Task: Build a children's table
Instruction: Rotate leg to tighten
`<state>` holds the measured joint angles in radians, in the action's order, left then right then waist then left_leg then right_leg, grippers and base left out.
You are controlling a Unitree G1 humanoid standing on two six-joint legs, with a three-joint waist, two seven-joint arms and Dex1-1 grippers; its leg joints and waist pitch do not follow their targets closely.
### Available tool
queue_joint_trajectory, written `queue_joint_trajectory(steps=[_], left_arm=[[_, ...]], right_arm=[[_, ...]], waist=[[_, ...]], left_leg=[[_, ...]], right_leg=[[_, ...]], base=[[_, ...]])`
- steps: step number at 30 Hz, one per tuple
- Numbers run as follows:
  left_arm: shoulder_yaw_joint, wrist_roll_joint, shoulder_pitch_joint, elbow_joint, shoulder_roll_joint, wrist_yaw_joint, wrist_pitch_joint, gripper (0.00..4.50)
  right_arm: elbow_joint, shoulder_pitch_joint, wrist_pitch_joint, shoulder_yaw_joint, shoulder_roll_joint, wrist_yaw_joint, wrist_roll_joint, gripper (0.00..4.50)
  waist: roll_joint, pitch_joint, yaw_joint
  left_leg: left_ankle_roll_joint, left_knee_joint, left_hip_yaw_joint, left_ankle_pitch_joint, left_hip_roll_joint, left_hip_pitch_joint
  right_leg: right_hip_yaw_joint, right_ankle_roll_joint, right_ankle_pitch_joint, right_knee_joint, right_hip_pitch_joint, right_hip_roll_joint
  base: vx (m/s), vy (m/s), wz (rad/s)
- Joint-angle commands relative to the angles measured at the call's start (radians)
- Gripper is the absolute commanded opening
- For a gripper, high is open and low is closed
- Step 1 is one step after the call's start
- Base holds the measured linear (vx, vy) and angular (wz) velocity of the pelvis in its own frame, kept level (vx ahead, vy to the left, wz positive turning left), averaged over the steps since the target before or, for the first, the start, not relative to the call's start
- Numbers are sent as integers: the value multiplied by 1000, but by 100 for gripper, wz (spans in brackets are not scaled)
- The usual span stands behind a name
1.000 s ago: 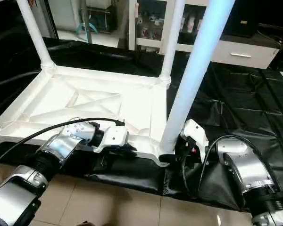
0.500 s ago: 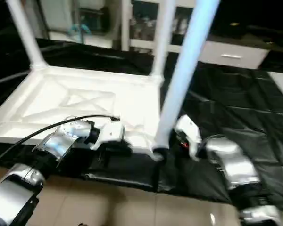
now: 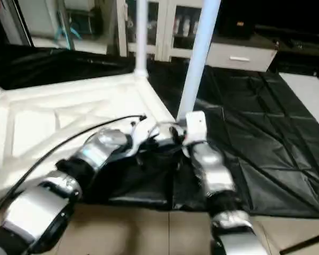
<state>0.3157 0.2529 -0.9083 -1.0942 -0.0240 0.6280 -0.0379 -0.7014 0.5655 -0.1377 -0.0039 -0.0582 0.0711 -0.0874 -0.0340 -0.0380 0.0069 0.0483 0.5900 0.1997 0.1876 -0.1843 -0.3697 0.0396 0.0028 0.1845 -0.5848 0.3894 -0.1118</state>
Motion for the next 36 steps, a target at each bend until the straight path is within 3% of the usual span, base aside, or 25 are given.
queue_joint_trajectory(steps=[1,4,6,9,15,18,19,22,24,29,32,35,36], left_arm=[[-18,10,-41,7,20,-109,36,0],[-16,15,-40,-3,11,-102,52,0],[-11,17,-35,-10,4,-94,61,0],[-8,17,-32,-16,-1,-87,77,0],[11,20,4,1,-30,17,140,0],[25,18,31,12,-54,89,169,0],[32,17,44,15,-65,123,192,0],[55,-4,95,49,-117,291,244,0],[65,-5,109,59,-137,339,259,0],[85,-22,152,110,-215,479,294,0],[85,-23,157,121,-229,494,293,0],[85,-12,177,163,-288,525,298,0],[83,-10,186,179,-308,537,296,0]], right_arm=[[-71,-14,3,60,54,42,30,264],[-68,-6,50,40,49,124,-1,264],[-30,-15,13,17,42,264,-77,264],[24,-28,8,-4,29,298,-121,334],[166,-78,-19,-22,-85,402,-152,383],[205,-87,-46,-47,-161,482,-169,413],[221,-91,-61,-48,-194,525,-178,413],[368,-172,-154,41,-354,834,-241,435],[411,-202,-177,72,-406,917,-252,448],[468,-261,-169,115,-502,1058,-240,448],[470,-265,-163,120,-509,1070,-235,448],[419,-242,-108,154,-483,1046,-181,448],[400,-230,-79,163,-465,1033,-167,448]], waist=[[-6,52,5],[-5,57,12],[-4,59,15],[-3,59,28],[-7,57,29],[-8,56,31],[-3,55,34],[-5,51,49],[-6,51,60],[-13,47,57],[-9,45,56],[-12,47,51],[-27,48,50]], left_leg=[[-4,-89,-23,325,-39,11],[-44,-82,-18,244,-40,10],[-72,-79,-17,191,-40,7],[-103,-74,-13,149,-42,12],[-97,-76,-15,172,-43,4],[-97,-73,-12,164,-43,8],[-102,-72,-12,165,-44,9],[-132,-69,-10,168,-46,10],[-130,-70,-10,182,-48,11],[-83,-79,-14,246,-54,10],[-57,-82,-13,274,-54,14],[-42,-85,-17,266,-53,6],[-42,-84,-18,262,-52,5]], right_leg=[[-23,-184,229,72,-21,-37],[-24,-203,136,63,-25,-37],[-23,-221,60,54,-33,-35],[-23,-242,9,50,-32,-35],[-21,-224,73,52,-37,-36],[-23,-241,68,51,-32,-36],[-23,-243,71,52,-33,-35],[-25,-246,42,51,-36,-33],[-25,-238,70,52,-37,-37],[-24,-228,203,59,-28,-40],[-26,-212,253,64,-20,-39],[-25,-199,250,61,-23,-40],[-23,-195,252,59,-24,-41]], base=[[0,0,0],[0,0,0],[0,0,0],[0,0,0],[0,0,0],[0,0,0],[0,0,0],[0,0,0],[0,0,0],[0,0,0],[0,0,0],[0,0,0],[0,0,0]])
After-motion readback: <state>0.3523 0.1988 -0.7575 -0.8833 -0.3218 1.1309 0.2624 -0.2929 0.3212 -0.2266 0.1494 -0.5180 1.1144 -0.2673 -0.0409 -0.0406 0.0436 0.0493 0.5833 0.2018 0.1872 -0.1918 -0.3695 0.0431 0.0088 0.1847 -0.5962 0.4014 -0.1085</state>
